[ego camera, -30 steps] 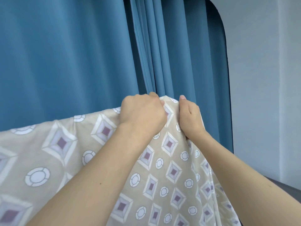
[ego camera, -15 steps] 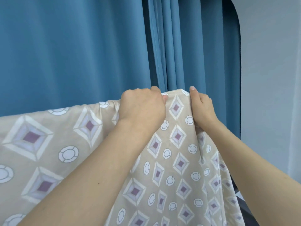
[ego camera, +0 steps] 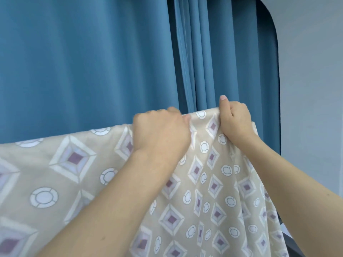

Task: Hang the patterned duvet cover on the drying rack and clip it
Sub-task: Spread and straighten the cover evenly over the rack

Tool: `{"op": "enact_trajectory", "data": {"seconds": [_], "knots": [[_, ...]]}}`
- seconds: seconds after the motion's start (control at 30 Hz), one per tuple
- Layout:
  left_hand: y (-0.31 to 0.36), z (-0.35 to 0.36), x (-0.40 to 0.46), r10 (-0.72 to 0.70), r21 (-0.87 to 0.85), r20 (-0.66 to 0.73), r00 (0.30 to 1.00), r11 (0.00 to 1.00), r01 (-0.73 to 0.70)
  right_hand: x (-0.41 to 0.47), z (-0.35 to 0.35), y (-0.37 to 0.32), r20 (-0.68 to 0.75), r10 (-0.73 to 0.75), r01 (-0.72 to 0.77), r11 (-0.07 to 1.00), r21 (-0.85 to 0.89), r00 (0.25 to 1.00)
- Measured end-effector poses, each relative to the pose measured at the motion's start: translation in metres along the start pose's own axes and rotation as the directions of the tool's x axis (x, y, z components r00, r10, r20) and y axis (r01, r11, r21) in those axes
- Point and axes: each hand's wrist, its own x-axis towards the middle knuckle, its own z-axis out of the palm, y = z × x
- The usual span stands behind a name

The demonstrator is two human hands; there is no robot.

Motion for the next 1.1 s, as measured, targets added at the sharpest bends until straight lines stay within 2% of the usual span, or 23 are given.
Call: {"op": "enact_trajectory", "data": {"seconds": [0.13,0.23,0.27,0.33,0.37,0.43,0.6,0.77,0.87,0.93,1.03,1.1], "knots": [[-0.035,-0.007,-0.018,-0.061,0.050,-0.066,0.996,0.997,0.064,0.000,0.005,-0.007,0.027,0.007,-0.006,1.000,-0.018,1.000],[-0.044,-0.006,-0.022,-0.060,0.046,-0.068,0.996,0.997,0.063,-0.002,0.009,-0.021,0.075,0.027,-0.017,0.990,-0.139,0.997],[-0.044,-0.004,-0.023,-0.057,0.052,-0.077,0.995,0.997,0.061,-0.003,0.009,-0.029,0.068,-0.006,0.019,0.983,-0.184,0.998],[-0.042,-0.003,-0.021,-0.048,0.056,-0.109,0.993,0.997,0.054,-0.008,0.007,-0.050,0.059,-0.186,0.194,0.962,-0.192,0.981],[-0.039,-0.003,-0.020,-0.042,0.051,-0.120,0.992,0.998,0.049,-0.010,0.008,-0.059,0.088,-0.298,0.310,0.933,-0.184,0.950],[-0.034,-0.001,-0.018,-0.033,0.045,-0.120,0.992,0.998,0.039,-0.016,0.015,-0.078,0.165,-0.372,0.397,0.904,-0.157,0.913],[-0.050,0.004,-0.022,-0.075,0.064,-0.190,0.979,0.994,0.089,-0.024,0.025,-0.086,0.115,-0.365,0.382,0.896,-0.226,0.924],[-0.096,0.009,-0.051,-0.171,0.073,-0.383,0.908,0.974,0.215,-0.024,0.029,-0.087,0.134,-0.353,0.376,0.893,-0.248,0.926],[-0.105,0.014,-0.064,-0.267,0.030,-0.382,0.885,0.953,0.301,-0.028,0.031,-0.098,0.149,-0.327,0.357,0.895,-0.269,0.933],[-0.102,0.014,-0.066,-0.305,0.039,-0.376,0.875,0.938,0.345,-0.036,0.033,-0.112,0.159,-0.352,0.383,0.885,-0.263,0.922],[-0.089,0.015,-0.064,-0.232,0.012,-0.411,0.881,0.966,0.259,-0.057,0.034,-0.143,0.133,-0.538,0.553,0.819,-0.152,0.832],[-0.088,0.016,-0.068,-0.209,-0.014,-0.425,0.881,0.974,0.224,-0.068,0.040,-0.167,0.144,-0.566,0.578,0.814,-0.060,0.812]]}}
